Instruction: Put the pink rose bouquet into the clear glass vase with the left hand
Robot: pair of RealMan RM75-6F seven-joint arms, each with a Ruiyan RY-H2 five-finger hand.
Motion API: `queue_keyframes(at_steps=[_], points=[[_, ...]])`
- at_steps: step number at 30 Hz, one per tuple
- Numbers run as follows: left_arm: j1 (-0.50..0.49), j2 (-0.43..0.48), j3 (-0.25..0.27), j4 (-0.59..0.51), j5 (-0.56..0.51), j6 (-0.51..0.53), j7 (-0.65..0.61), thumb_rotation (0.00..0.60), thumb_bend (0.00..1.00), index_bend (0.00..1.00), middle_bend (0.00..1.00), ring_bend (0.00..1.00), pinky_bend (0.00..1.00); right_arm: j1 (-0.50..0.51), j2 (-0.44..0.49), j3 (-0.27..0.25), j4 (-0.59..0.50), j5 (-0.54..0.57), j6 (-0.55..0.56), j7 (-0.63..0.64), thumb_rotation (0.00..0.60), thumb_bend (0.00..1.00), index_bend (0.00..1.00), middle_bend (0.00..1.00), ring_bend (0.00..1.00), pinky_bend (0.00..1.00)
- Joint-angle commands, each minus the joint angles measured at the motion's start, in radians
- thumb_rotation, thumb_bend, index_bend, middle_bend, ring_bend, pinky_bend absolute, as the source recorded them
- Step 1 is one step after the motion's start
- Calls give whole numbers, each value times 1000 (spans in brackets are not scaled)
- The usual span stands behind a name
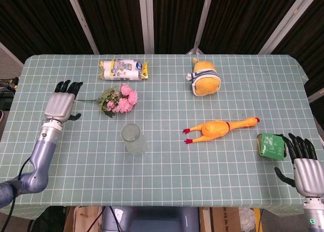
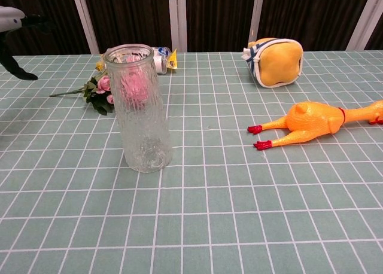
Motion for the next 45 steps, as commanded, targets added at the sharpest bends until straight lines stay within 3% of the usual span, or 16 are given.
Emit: queue_keyframes(at_steps=[1, 18, 32, 40, 45], points=[[-50, -47, -1, 55, -59, -44, 27, 600, 259, 50, 76, 0, 10, 2, -2, 2, 2, 5, -4, -1, 600, 268, 121, 70, 30, 0], [-225, -269, 9, 306, -197, -104, 79, 600, 260, 47, 71, 0, 9, 7, -6, 8, 18, 26, -20, 6, 600, 268, 121, 70, 30, 0], [-324, -419, 18, 455, -233, -121, 120, 600, 259, 46, 66, 0, 11, 10, -5, 13, 30, 40, -31, 28, 600, 269, 121, 70, 30, 0], [-348, -475, 33, 523, -208, -83, 147, 600, 269, 67, 107, 20, 71, 7, 0, 13, 32, 38, -26, 50, 600, 268, 121, 70, 30, 0], [-362, -517, 26, 588, -209, -84, 151, 600, 352, 94, 155, 72, 137, 6, 1, 15, 34, 39, -25, 59, 600, 269, 121, 70, 30, 0]])
